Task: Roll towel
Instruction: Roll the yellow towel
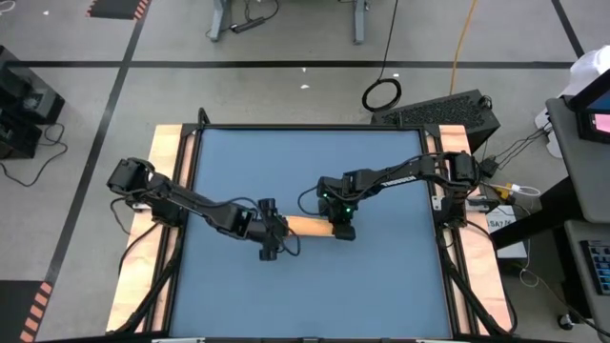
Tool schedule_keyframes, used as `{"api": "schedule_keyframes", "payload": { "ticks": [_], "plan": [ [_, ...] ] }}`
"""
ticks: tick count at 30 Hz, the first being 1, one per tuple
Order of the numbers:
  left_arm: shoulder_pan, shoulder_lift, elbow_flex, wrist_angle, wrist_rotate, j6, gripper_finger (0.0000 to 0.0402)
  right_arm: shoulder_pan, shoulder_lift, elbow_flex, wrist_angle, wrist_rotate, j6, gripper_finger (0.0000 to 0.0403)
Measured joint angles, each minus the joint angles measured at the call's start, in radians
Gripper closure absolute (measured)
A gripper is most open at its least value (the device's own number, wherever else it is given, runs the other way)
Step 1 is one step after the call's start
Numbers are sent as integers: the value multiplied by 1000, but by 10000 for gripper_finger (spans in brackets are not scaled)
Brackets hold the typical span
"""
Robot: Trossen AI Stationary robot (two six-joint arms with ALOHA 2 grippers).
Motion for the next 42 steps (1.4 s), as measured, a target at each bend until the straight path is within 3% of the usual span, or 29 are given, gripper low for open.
{"api": "schedule_keyframes", "payload": {
  "ticks": [4,7,10,16,18,24,31,37,42],
  "plan": [
    [10,26,0,-14,14,1,103,0,0,0,-1,2,-1,350],
    [18,50,-1,-39,31,2,126,0,0,0,-1,3,-1,350],
    [26,61,-1,-33,38,9,181,0,0,0,-3,4,-1,350],
    [45,62,-1,-18,70,38,349,0,0,1,-29,4,-28,350],
    [66,62,-1,-17,92,53,375,0,0,1,-35,4,-49,350],
    [169,62,0,-12,263,58,354,-1,-15,0,-59,18,-77,326],
    [253,66,0,2,438,61,362,2,-93,-1,-113,94,-91,268],
    [267,66,0,-6,510,59,361,24,-179,-2,-117,115,-139,236],
    [267,66,0,-6,516,26,360,61,-245,-9,-56,114,-105,236]
  ]
}}
